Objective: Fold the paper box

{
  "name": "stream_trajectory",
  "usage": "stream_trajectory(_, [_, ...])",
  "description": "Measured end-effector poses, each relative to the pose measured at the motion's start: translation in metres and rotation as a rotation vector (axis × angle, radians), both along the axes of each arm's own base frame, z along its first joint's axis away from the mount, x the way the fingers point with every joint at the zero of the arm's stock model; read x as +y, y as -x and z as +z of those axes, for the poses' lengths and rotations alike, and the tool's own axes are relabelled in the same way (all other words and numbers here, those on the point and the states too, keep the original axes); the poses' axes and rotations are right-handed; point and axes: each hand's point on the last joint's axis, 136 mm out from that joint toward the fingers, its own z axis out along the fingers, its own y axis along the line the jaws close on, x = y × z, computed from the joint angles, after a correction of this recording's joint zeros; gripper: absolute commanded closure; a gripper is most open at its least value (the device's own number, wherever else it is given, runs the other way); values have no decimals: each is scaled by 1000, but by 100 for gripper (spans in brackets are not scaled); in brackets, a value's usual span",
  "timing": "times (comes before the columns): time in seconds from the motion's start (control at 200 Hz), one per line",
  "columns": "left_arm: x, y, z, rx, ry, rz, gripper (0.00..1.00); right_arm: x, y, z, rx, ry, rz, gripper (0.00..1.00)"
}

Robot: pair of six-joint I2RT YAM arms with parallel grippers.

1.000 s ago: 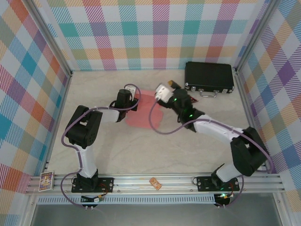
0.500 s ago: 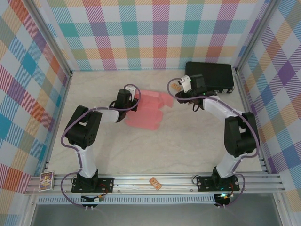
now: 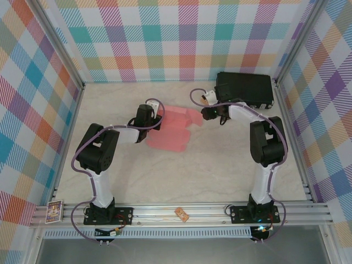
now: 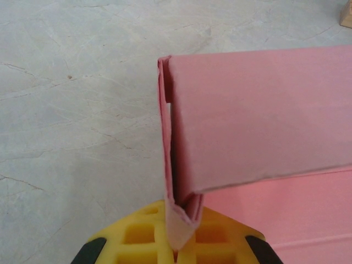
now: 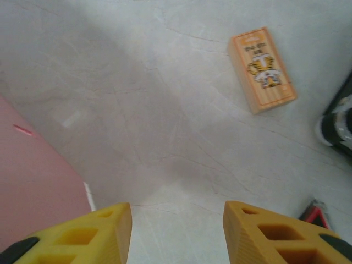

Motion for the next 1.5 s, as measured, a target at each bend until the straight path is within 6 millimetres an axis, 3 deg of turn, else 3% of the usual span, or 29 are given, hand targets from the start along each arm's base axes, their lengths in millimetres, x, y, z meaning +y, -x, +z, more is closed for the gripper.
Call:
stream_trajectory(0.815, [0, 0, 0, 0, 1, 2, 100, 78, 59, -9, 200, -146, 285, 58])
stream_trajectory(1.165, [0, 0, 0, 2, 5, 4, 100, 87, 60, -6, 211, -186, 277, 53])
stream_trajectory(1.499, [3, 6, -1, 16, 23, 19, 100, 114, 53, 3, 151, -232, 246, 53])
